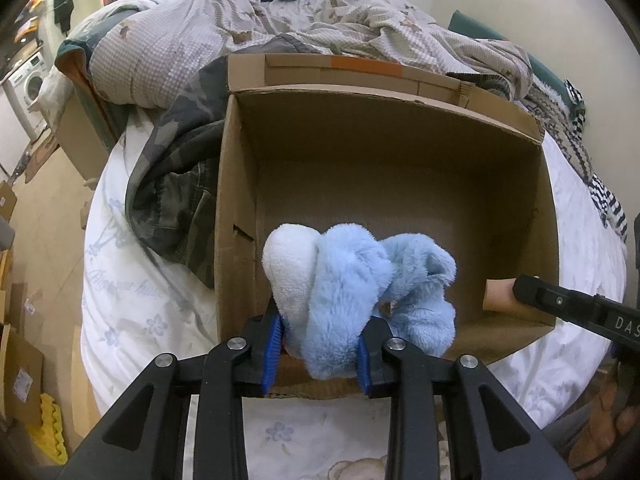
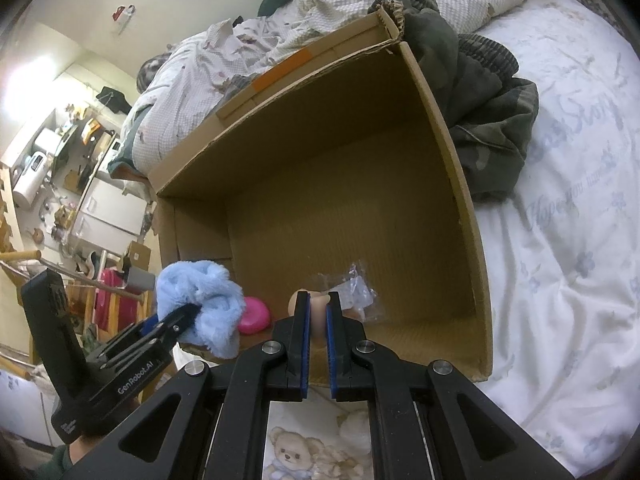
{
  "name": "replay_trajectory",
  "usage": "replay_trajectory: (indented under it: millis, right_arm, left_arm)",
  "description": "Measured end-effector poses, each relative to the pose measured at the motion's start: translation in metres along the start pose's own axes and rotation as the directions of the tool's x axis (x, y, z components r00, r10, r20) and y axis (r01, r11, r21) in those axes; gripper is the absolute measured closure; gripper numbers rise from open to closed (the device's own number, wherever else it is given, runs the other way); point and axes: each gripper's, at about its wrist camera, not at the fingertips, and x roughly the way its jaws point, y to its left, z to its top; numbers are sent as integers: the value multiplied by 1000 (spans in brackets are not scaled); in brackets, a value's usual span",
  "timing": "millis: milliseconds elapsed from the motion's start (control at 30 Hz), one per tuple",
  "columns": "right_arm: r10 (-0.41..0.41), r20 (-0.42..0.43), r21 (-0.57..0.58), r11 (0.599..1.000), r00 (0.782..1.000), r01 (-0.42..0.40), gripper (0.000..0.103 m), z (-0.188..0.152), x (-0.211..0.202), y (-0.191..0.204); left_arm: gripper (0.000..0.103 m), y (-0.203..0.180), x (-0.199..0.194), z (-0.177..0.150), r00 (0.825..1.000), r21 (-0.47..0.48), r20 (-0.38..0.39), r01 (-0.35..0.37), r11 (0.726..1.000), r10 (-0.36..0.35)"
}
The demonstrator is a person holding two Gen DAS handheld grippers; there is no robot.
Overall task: Organize soft objects
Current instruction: 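Carry the blue scrunchie over the box while right carries the tan item, then open both grippers to release the scrunchie and tan item into the box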
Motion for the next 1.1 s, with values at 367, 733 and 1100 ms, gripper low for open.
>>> replay_trajectory:
  millis: [367,733,1100]
  right_arm:
    - [-12,-8,-15,1000,1000,12,94,0,6,5]
    - [-43,8,-3,999,999,43,32,1,7,5]
    - [-67,40,-22,997,997,68,23,2,3,7]
  left_arm:
    - [69,2,-1,0,1000,-10,0,-3,1000,3]
    - [38,-3,-6,1,1000,0,19,-21,1000,21]
    - [37,0,-6,1,999,-12,14,-30,999,30]
